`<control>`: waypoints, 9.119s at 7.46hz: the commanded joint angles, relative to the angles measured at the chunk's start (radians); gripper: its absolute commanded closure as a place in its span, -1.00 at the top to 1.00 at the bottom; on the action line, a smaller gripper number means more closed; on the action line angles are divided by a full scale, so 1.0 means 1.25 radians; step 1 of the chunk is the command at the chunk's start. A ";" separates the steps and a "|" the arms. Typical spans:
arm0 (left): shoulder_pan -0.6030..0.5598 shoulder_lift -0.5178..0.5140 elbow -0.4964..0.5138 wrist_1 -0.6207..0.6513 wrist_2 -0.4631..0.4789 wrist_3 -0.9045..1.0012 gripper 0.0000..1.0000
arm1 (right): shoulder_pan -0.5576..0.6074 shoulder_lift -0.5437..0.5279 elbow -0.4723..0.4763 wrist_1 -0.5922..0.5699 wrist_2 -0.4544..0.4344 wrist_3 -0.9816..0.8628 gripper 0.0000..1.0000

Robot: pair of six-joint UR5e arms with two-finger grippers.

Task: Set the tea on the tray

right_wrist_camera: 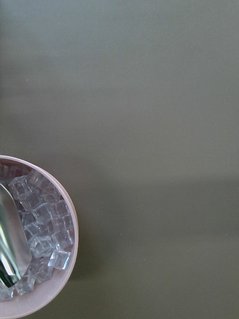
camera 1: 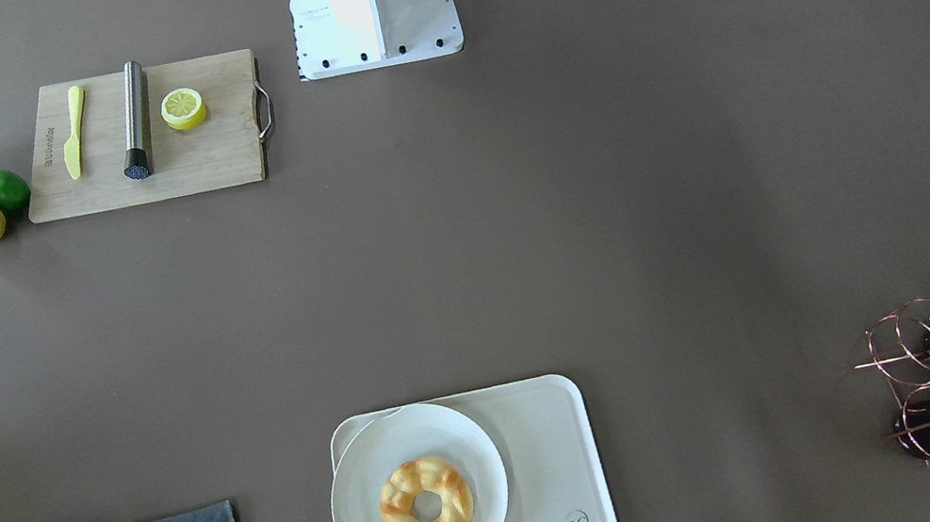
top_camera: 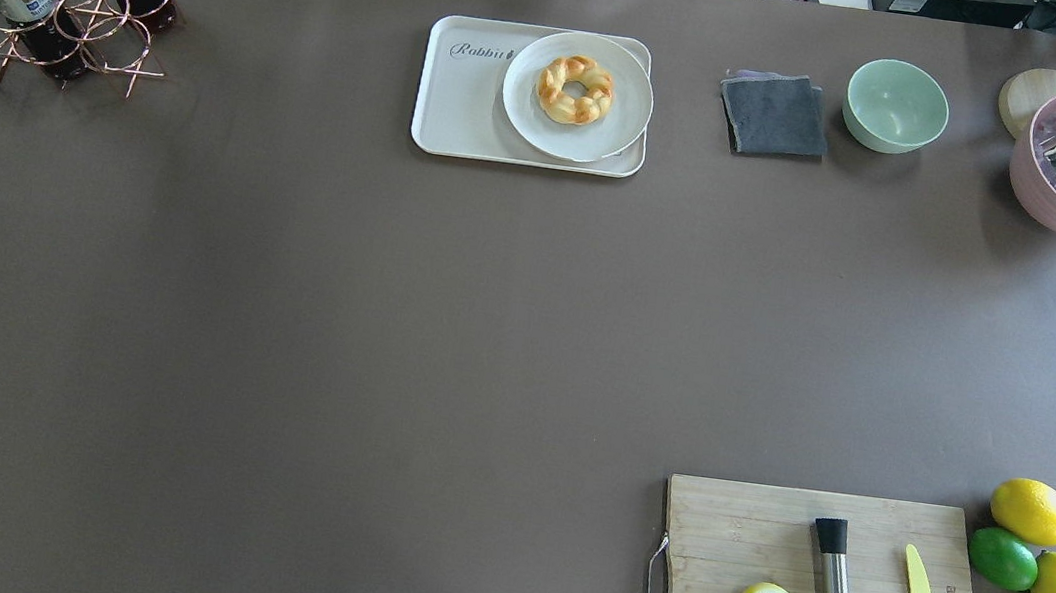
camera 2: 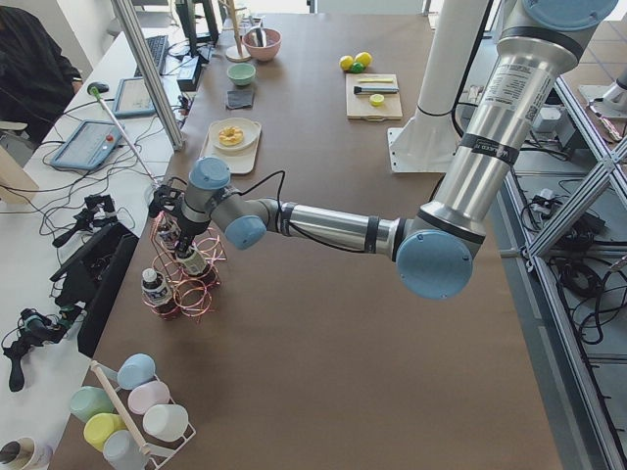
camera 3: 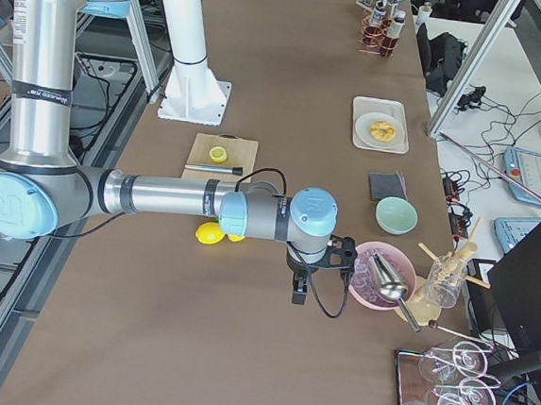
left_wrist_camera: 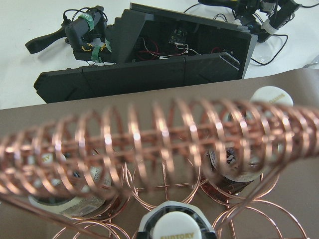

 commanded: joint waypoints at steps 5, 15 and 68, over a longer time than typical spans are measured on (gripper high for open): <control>-0.005 -0.015 0.015 0.005 0.001 0.000 -0.47 | 0.000 -0.001 -0.001 -0.001 -0.002 0.000 1.00; -0.056 -0.051 -0.012 0.068 -0.062 0.002 -1.00 | 0.000 -0.009 -0.002 -0.001 -0.001 0.000 1.00; 0.733 -0.465 -0.346 0.776 0.657 -0.649 -1.00 | 0.034 -0.034 -0.005 0.000 -0.011 -0.009 1.00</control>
